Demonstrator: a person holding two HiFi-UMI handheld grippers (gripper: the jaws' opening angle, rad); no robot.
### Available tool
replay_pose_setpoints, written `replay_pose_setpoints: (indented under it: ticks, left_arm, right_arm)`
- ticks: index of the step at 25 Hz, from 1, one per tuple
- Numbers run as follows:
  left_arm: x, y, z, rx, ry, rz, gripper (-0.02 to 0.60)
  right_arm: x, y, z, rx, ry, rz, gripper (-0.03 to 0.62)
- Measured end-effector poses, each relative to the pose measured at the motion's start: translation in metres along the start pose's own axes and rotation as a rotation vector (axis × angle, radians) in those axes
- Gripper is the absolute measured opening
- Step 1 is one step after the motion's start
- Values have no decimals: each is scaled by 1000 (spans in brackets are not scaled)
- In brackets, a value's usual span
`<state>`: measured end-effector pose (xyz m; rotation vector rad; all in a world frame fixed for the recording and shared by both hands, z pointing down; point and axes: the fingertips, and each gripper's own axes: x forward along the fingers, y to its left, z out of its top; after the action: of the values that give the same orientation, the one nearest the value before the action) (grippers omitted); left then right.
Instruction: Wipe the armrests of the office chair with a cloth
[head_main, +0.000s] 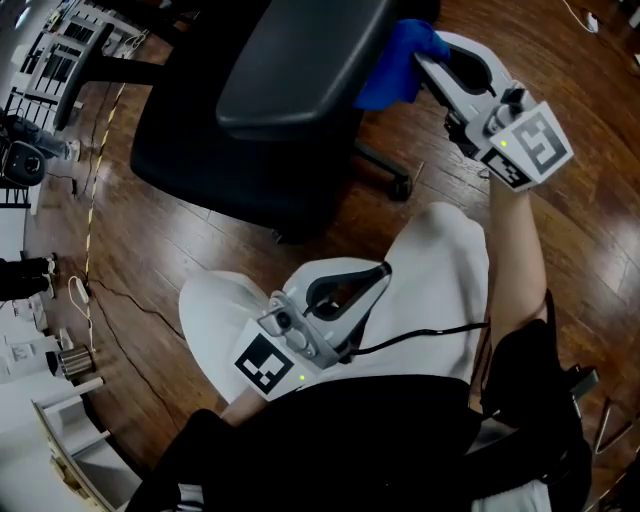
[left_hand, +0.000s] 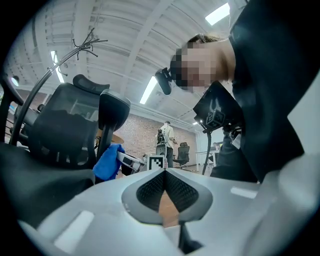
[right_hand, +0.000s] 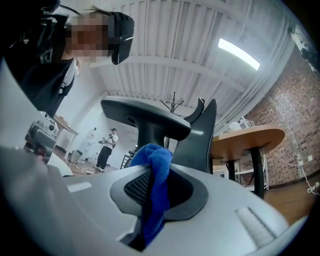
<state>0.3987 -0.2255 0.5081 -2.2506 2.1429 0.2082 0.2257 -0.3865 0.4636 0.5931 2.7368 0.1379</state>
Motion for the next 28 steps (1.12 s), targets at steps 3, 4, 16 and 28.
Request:
replay_pose_setpoints:
  ticks: [3, 4, 16, 28]
  left_arm:
    - [-2, 3, 0, 2, 3, 10, 5]
    - [-3, 4, -1, -3, 6, 15, 5]
    - [-7, 5, -3, -13, 5, 15, 5]
    - [-10, -2, -2, 1, 23, -3, 5]
  right_arm:
    - [-5, 4, -32, 9, 77, -1, 48]
    - [-6, 7, -46, 14, 100, 0, 48]
    - [-62, -21, -188, -21, 611, -228, 48]
    - [44, -14, 53, -123, 19, 28, 46]
